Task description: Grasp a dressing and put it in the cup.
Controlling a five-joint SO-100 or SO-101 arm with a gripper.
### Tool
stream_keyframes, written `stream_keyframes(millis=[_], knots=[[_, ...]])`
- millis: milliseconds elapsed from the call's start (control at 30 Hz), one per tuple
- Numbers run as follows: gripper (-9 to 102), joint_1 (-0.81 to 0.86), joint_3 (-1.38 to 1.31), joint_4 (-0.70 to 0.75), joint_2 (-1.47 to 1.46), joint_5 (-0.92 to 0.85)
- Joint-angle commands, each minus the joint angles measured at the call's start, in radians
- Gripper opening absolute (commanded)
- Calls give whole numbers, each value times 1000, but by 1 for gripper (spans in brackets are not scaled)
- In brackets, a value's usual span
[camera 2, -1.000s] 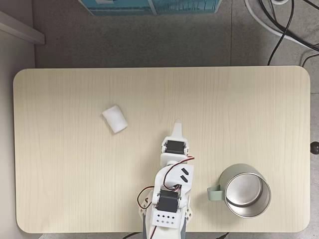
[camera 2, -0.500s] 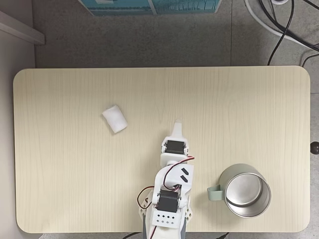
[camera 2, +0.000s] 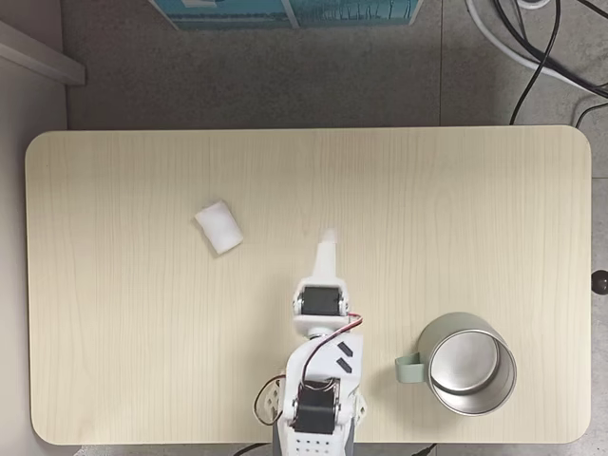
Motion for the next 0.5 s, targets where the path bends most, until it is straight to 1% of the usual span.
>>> stream_keyframes(millis=[0, 33, 133, 233, 333, 467], knots=[[3, -60, 202, 67, 215, -118], [3, -81, 249, 101, 267, -163], [4, -163, 377, 265, 436, -387], [11, -227, 446, 405, 545, -601], [19, -288, 469, 541, 588, -798], [21, -344, 571, 684, 729, -923]])
